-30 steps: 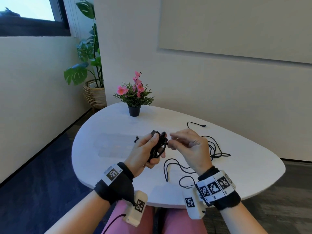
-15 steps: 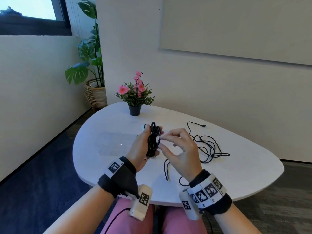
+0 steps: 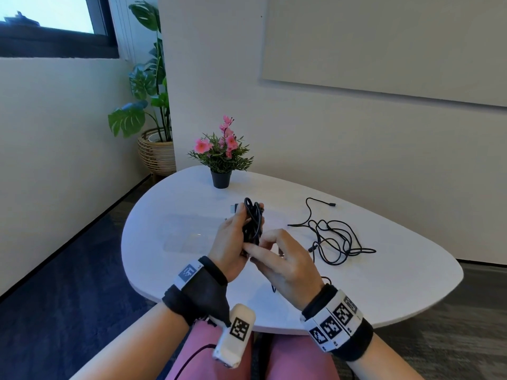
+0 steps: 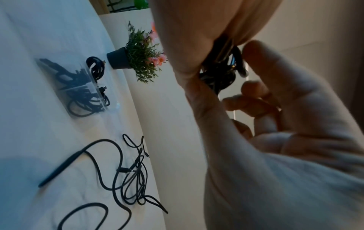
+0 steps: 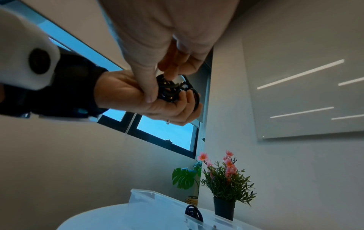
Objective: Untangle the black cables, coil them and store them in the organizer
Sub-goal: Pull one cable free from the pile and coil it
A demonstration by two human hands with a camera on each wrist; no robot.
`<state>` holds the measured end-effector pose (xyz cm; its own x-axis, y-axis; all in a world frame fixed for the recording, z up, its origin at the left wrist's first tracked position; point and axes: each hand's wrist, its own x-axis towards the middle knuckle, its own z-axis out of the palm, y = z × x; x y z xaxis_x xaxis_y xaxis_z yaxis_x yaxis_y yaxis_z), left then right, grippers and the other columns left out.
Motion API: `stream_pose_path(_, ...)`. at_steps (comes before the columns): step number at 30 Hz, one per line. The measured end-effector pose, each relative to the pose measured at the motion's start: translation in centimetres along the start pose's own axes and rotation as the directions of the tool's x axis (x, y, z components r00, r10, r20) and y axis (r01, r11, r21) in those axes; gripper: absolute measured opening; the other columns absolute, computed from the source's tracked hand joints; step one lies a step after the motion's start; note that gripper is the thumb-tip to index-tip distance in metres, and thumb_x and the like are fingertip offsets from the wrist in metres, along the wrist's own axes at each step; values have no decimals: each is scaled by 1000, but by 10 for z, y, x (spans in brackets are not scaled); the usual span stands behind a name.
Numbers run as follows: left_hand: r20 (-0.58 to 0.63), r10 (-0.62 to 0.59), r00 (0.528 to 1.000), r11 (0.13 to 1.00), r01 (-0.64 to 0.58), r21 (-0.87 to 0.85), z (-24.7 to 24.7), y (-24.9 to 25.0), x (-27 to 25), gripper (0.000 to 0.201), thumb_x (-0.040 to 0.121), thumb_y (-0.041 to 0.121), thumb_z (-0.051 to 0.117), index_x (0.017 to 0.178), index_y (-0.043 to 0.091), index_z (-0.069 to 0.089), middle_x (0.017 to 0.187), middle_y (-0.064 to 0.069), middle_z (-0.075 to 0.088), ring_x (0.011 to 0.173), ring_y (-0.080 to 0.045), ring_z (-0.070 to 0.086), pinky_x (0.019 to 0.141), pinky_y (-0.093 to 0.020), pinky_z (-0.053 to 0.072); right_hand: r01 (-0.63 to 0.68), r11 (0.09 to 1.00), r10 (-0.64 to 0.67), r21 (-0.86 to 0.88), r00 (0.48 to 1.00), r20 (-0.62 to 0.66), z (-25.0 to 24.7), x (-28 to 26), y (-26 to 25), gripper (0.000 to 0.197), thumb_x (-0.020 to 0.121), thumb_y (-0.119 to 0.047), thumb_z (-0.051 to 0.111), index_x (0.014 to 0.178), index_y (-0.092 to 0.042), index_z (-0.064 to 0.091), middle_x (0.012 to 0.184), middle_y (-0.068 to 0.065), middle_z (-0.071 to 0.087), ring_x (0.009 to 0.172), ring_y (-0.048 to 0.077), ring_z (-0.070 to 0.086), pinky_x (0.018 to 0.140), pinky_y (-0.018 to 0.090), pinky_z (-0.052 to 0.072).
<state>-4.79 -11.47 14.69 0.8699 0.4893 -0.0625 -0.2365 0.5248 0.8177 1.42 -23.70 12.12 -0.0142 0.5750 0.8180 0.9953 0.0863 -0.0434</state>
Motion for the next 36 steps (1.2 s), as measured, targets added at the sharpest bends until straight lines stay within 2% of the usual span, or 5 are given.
stream_pose_path(5,15,28,999,999,-28,-30,0,-5,-4,42,100,37,35,103,8,65,112,-10,62,87,-12,57,85,-29,47,102,993,-99,-62,994,45,0,2,4,16,90,-6,59,100,-10,71,97,2,48,73,23,53,57,35,43)
stream_pose_path(11,-21,-6,1000,998,5,-70,-5,-11,-5,44,100,38,34,108,7,63,106,-8,69,107,-17,61,99,-37,44,79,993,-72,-89,995,71,1,-1,4,18,85,-4,65,101,-12,69,103,5,51,78,27,58,58,36,47)
stream_pose_path(17,-65,128,990,991,-124,56,0,-12,-4,41,101,38,30,104,12,62,93,-2,73,87,-12,67,78,-32,52,-96,990,103,102,992,-67,1,-6,-3,11,83,-4,67,93,-4,71,101,8,56,84,21,60,72,22,49)
stream_pose_path(25,-75,268,961,956,-255,144,2,-21,-7,37,99,37,33,104,14,62,100,-4,73,97,-24,67,86,-48,52,-534,648,654,542,755,-38,7,6,-18,34,75,-34,74,97,-13,60,95,0,60,91,18,62,66,28,54)
stream_pose_path(36,-47,166,985,986,-166,3,-13,-15,-2,33,98,20,42,126,9,55,112,0,69,105,-14,64,87,-32,52,-659,376,763,652,619,186,19,0,-7,21,81,-5,71,92,-23,73,83,-4,74,76,9,68,69,22,53)
